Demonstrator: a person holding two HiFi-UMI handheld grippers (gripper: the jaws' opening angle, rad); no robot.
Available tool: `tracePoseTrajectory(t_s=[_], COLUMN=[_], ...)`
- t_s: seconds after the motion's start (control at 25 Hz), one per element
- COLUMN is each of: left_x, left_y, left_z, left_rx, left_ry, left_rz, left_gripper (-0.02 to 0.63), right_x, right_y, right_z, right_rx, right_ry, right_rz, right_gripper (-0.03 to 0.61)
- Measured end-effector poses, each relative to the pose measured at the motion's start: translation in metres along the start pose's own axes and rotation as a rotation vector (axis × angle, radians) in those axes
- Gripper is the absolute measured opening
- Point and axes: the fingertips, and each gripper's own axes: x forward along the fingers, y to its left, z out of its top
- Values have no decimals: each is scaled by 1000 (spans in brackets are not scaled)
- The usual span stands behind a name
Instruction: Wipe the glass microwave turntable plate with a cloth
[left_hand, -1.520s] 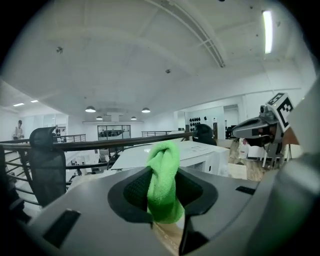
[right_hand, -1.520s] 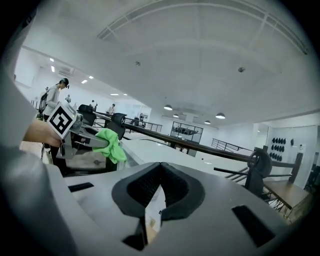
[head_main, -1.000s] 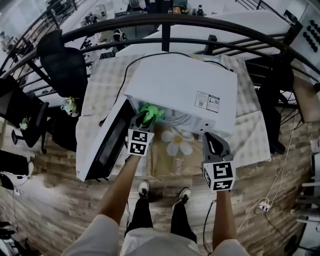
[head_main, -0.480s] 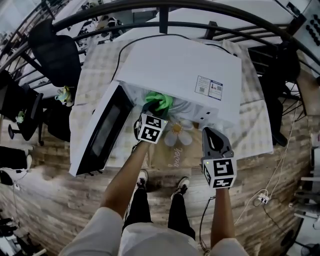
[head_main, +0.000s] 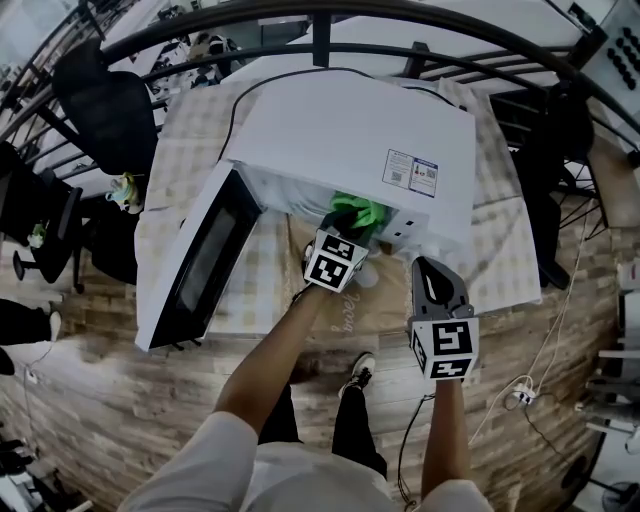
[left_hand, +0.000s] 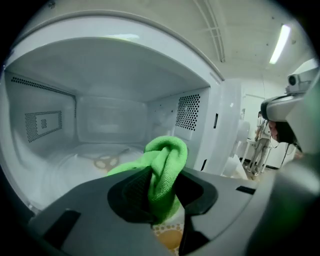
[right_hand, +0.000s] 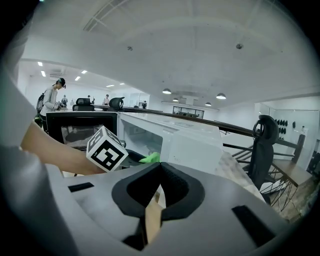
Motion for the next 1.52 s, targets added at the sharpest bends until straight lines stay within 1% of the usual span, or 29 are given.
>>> tracePoseTrajectory(t_s=[0.04,0.12,0.2,0.24,0.32,0.4,0.44,0.52,0.64,0.8,0.88,1.0,1.12,1.32,1.44,1.52], left_x=[-3,-15,-29,-35,-47,-57,-60,-60,-54,-53,-52,-46,-32,-1,13,11], left_y=[3,22,54,74,111,141,151,161,162,155,143,110,72,22,5,6], left_z=[3,11,18,19,16,10,6,-5,-18,-27,-30,-31,-29,-16,-5,6], left_rx=[4,27,60,73,89,93,93,97,88,26,14,-6,-17,-73,-105,-115], left_ry=[-21,-60,-80,-74,-31,16,38,85,129,136,154,164,148,115,90,41], left_rz=[7,69,177,241,369,465,496,521,506,474,439,357,281,137,60,46], left_gripper=[132,133,133,133,133,133,133,135,135,126,123,121,122,123,123,123], right_x=[-1,-4,-4,-4,-3,-2,-2,-1,-1,-3,-4,-6,-6,-8,-8,-7], right_y=[-1,-1,1,2,5,9,10,11,11,9,7,2,1,1,1,2], right_z=[0,1,2,2,1,-1,-2,-5,-8,-10,-12,-13,-14,-14,-14,-13], right_rx=[-2,-1,2,3,4,6,8,12,18,21,26,34,35,30,24,20], right_ry=[1,1,-1,-1,1,3,5,9,13,13,15,14,15,21,27,30], right_rz=[-3,-9,-11,-10,-7,-3,0,3,2,1,-1,-7,-8,-10,-13,-14], right_gripper=[14,14,14,14,14,14,14,14,14,14,14,14,14,14,14,14])
